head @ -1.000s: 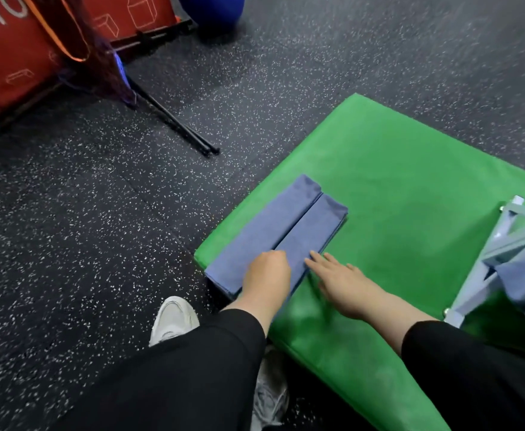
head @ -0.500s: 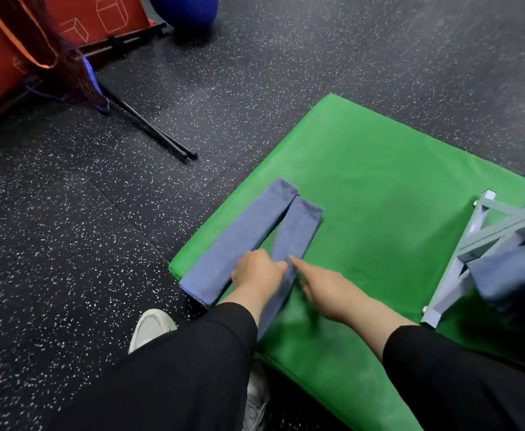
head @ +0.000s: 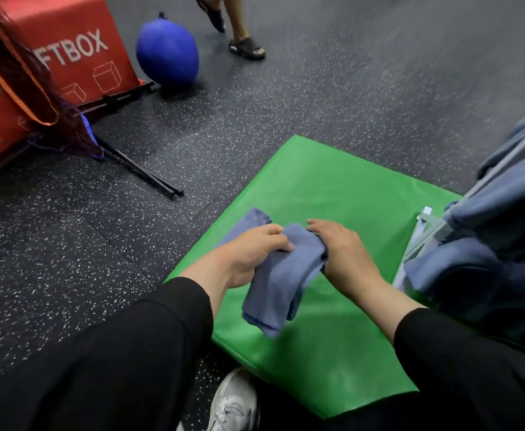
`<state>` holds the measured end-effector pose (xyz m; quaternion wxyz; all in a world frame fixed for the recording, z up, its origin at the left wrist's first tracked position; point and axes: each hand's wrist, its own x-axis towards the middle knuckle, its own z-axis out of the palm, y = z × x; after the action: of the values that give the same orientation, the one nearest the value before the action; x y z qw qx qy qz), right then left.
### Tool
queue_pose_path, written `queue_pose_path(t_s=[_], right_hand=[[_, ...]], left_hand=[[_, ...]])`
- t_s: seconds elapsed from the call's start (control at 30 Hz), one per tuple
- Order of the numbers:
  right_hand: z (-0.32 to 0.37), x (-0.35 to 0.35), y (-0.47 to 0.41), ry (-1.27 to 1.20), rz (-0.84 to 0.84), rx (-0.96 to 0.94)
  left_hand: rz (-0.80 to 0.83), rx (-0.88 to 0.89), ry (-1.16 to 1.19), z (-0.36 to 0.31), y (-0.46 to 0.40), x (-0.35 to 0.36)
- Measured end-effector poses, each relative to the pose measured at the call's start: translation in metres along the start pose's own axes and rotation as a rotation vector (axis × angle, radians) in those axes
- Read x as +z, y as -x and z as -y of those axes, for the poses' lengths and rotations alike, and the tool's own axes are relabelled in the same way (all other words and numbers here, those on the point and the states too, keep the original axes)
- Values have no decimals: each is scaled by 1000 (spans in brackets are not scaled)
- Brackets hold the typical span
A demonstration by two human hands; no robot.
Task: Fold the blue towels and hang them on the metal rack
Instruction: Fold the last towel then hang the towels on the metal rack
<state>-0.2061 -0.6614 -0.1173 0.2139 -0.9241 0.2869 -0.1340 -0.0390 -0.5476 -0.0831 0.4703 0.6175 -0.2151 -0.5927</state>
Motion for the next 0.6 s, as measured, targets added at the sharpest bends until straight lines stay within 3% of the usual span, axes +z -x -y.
queue_pose_path(t_s=[0.07, 0.2, 0.37, 0.6], right_hand=[[15, -29, 6, -15, -47, 60], [32, -79, 26, 24, -92, 144], [47, -141, 55, 154, -85, 224], [61, -218, 111, 164, -205, 253]], left_hand=[[-54, 75, -75, -14, 11, 8], [-282, 341, -474, -34, 33, 40], [-199, 550, -904, -44, 76, 109], [-414, 558, -958, -55, 108, 183]])
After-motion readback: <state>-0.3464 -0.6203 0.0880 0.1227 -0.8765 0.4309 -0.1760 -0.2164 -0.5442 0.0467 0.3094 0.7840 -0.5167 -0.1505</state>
